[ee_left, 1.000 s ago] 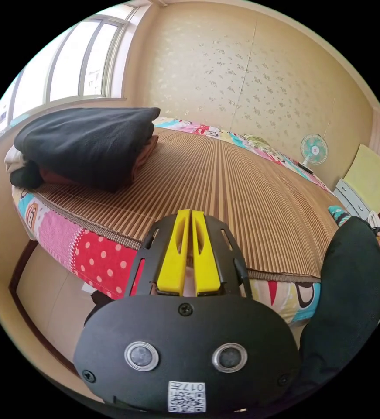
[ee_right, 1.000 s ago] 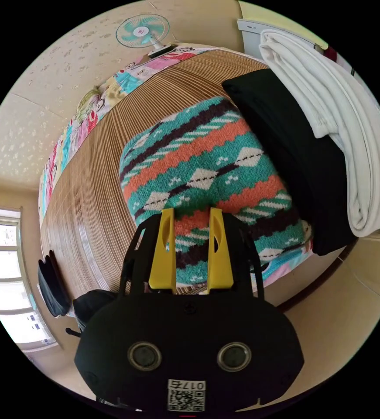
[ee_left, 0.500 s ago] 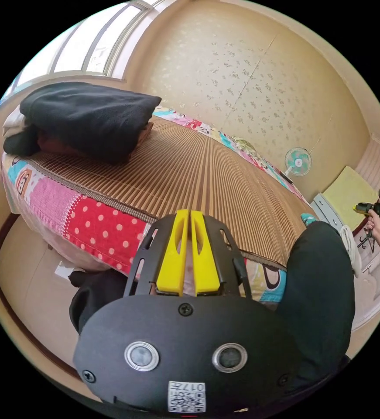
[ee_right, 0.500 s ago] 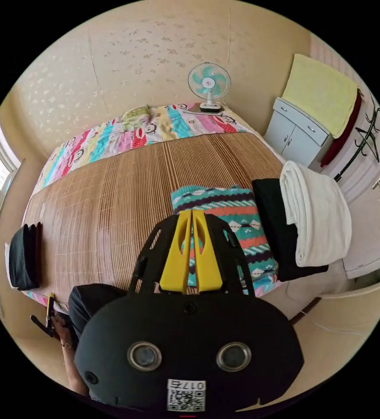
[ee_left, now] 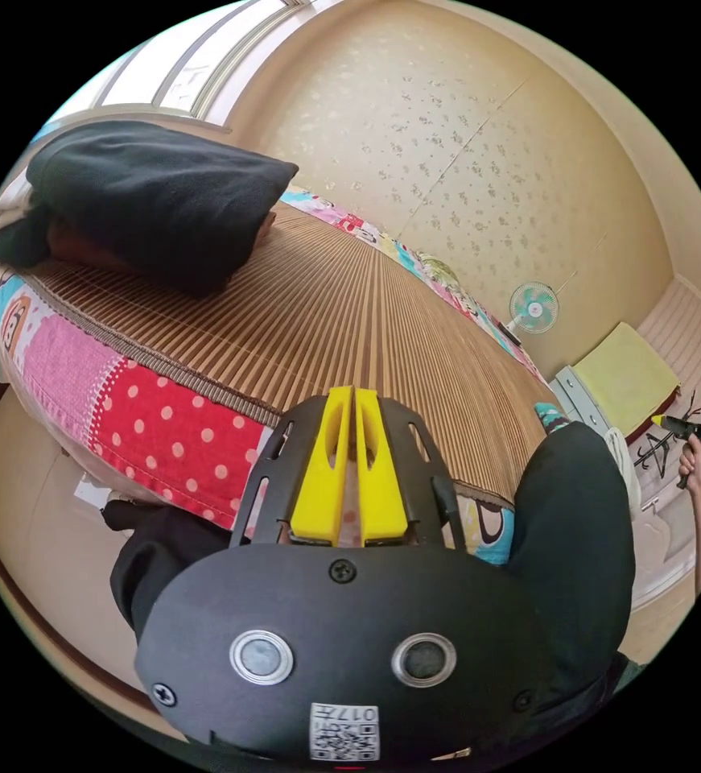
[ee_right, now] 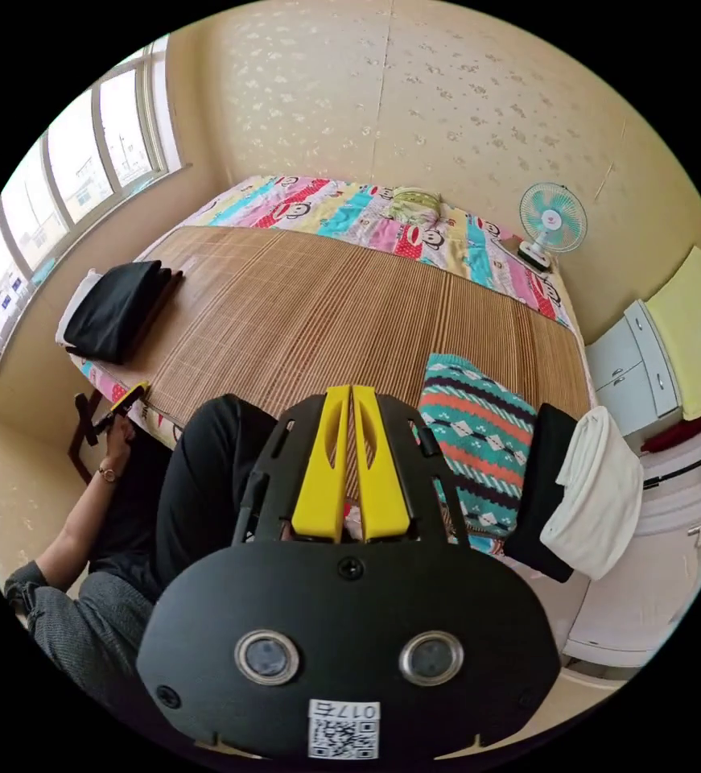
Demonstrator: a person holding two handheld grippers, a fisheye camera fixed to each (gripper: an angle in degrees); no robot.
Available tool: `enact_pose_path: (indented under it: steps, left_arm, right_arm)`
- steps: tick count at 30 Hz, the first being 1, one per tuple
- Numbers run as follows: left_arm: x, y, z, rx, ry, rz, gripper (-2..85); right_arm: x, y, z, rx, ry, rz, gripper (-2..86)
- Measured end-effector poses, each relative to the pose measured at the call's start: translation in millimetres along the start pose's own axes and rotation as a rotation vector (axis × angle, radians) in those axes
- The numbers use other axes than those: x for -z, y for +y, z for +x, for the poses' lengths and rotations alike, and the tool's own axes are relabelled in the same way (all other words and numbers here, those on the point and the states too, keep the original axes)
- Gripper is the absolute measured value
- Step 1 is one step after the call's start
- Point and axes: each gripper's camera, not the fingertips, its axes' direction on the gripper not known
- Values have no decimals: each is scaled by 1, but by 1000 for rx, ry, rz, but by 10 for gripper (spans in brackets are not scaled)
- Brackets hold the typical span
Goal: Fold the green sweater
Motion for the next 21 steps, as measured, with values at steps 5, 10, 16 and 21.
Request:
enact_pose_path:
  steps: [5, 10, 16, 21]
  left_arm:
    - [1, -6, -7, 9, -9, 5, -6]
    - [5, -9, -19, 44, 14, 18, -6]
    - [11, -15, -32, 70, 33, 16, -6]
    - [16, -18, -47, 114, 69, 31, -6]
  right_arm:
    - [-36, 102, 102, -251, -52, -58, 43]
    - [-86, 229, 250, -797, -567, 100, 106]
    - [-160, 347, 327, -1344, -1122, 561, 140]
    - [-178, 359, 334, -1454, -1095, 608, 143]
